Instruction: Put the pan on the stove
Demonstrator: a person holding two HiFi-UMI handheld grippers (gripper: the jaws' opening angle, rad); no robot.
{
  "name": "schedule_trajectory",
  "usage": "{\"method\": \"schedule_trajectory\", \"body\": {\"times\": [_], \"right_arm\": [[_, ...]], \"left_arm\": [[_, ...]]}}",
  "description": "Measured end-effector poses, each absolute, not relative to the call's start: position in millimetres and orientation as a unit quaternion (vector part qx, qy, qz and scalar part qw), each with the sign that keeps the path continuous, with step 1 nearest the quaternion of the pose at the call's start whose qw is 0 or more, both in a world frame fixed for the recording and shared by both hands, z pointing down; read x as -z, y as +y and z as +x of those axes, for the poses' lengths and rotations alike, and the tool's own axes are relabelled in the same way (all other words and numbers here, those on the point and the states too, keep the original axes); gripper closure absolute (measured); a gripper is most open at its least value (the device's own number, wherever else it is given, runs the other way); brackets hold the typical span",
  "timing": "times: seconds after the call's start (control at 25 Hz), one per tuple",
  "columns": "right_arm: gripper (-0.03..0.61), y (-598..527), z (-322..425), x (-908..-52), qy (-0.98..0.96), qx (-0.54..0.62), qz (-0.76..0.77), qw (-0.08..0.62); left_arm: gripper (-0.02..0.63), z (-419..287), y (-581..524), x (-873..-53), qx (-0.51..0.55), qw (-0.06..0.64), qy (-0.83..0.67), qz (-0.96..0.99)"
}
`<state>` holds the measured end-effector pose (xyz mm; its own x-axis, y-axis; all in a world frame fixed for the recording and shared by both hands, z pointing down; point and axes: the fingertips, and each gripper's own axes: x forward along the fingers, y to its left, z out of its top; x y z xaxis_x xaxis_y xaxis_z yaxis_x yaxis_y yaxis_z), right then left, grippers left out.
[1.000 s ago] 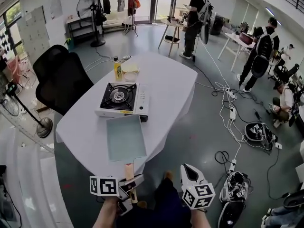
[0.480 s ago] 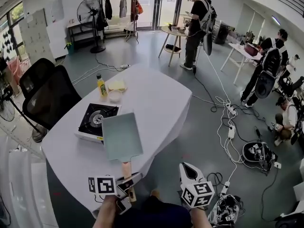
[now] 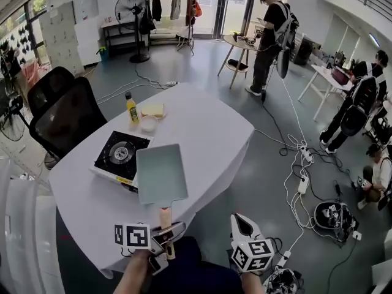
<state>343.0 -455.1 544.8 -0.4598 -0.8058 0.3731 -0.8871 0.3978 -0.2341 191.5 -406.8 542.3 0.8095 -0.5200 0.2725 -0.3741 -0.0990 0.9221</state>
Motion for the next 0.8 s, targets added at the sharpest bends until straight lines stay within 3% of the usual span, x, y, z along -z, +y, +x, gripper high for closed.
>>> {"method": "schedule_trajectory", "body": {"times": [0.36, 0.8], "right_arm": [[0.578, -496.1, 342.2, -559.6, -0.841, -0.220, 0.482, 0.106], [0.578, -640.5, 295.2, -555.5, -0.888, -0.202, 0.389, 0.139]], "left_arm": [[0.531, 179.2, -466.2, -549.3, 0.085, 0.602, -0.343, 0.716], [0.532, 147.5, -568.3, -550.4, 0.137, 0.594, -0.410, 0.679]]}}
